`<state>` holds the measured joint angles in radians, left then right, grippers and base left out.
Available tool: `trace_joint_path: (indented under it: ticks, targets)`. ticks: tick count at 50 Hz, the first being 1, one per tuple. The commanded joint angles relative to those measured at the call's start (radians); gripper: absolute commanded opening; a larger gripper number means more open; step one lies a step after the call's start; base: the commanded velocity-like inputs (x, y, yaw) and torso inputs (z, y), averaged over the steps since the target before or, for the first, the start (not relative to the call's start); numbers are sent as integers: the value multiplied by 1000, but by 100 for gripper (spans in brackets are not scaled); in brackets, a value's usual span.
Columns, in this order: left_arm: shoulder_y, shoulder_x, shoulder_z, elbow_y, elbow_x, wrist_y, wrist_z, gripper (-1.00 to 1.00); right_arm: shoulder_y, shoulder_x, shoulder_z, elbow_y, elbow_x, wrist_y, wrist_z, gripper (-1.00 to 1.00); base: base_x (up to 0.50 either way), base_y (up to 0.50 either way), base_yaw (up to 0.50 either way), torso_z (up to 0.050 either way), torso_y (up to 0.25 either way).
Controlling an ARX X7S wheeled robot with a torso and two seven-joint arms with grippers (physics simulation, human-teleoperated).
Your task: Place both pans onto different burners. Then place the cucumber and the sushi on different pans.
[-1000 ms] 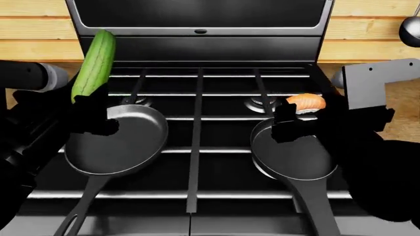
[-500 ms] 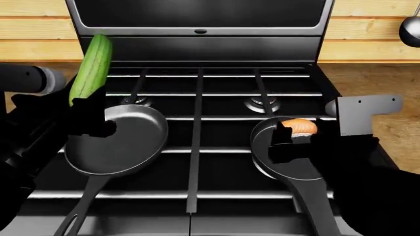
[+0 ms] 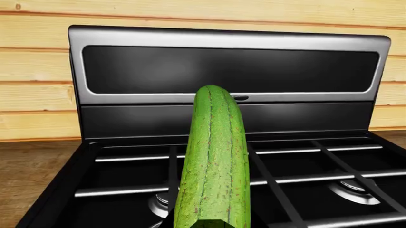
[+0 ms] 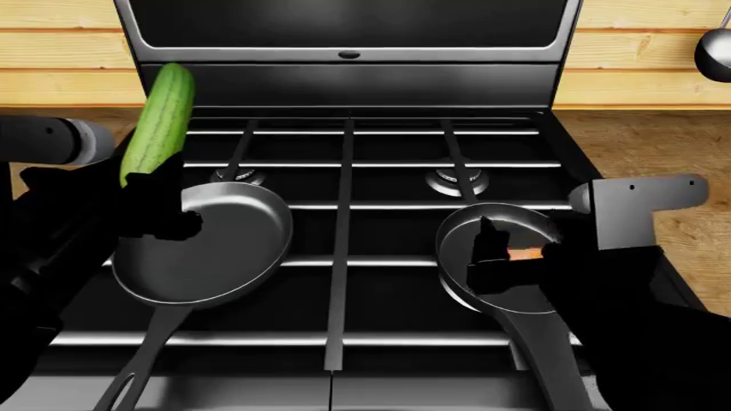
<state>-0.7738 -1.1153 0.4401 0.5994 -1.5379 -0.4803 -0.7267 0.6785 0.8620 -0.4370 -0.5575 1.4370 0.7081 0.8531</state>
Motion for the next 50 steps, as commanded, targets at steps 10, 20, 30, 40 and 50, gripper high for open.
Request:
trace_joint_path:
  ticks: [10,20,30,40,50]
  targets:
    - [-220,69,82,-131,-14,-210,10,-100,205,106,120,-178,224,20,178,100,0,0,0,0,0]
    - [-180,74,138,-218,29,-247,23,-100,154,117,136,-193,196,-4,167,100,0,0,0,0,0]
    - [-78,72,176,-216,66,-220,59,-100,131,86,110,-161,147,0,136,100,0,0,0,0,1]
    - [-17,76,182,-239,86,-177,74,-100,121,76,100,-152,131,1,125,100,0,0,0,0,0]
    - [-9,79,178,-242,82,-167,82,100,120,68,92,-146,128,3,123,100,0,0,0,1,1]
